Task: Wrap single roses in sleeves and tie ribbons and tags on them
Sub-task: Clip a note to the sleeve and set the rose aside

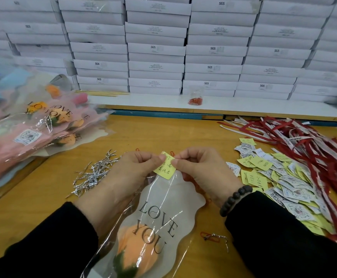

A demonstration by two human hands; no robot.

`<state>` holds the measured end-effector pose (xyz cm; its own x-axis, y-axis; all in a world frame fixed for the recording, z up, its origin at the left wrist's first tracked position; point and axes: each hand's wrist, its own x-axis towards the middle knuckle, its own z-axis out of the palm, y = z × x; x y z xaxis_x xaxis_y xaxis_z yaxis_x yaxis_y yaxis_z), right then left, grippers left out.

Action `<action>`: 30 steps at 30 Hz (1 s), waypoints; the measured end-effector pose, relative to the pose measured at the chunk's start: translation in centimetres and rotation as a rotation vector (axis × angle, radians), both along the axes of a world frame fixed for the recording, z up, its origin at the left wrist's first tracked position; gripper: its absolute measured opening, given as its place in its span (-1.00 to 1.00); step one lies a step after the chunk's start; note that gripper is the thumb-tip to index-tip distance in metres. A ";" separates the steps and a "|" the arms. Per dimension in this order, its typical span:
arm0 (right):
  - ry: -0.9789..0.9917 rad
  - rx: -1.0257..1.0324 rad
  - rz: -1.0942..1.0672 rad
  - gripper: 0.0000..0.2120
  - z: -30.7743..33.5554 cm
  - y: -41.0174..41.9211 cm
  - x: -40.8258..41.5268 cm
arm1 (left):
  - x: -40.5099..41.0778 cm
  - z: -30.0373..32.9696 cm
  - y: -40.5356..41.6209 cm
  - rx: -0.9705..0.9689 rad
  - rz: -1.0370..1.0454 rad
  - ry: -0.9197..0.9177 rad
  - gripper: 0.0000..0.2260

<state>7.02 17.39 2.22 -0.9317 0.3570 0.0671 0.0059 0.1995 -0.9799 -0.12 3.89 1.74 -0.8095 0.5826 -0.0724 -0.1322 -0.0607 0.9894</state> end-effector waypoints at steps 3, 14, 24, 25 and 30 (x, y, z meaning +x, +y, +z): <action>-0.005 0.018 0.000 -0.91 -0.2 0.0 -0.1 | 0.1 0.0 0.0 0.004 0.035 0.004 -0.85; -0.212 0.770 -0.096 -0.91 -0.5 4.5 0.5 | 0.3 0.5 0.0 0.037 0.148 -0.040 -0.82; -0.274 0.898 -0.061 -0.84 -1.5 4.5 0.1 | 0.5 0.4 0.1 0.025 0.160 -0.082 -0.86; -0.265 0.913 -0.066 -0.86 -1.6 4.5 0.1 | 0.6 0.4 0.1 0.030 0.157 -0.089 -0.86; -0.223 0.933 -0.089 -0.95 -1.6 4.2 0.1 | 0.7 0.5 0.0 0.043 0.130 -0.101 -0.85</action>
<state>7.12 21.63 0.61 -0.9293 0.3200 0.1846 0.2257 0.8874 -0.4019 0.54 3.94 2.26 -0.8682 0.4776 -0.1345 -0.2190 -0.1255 0.9676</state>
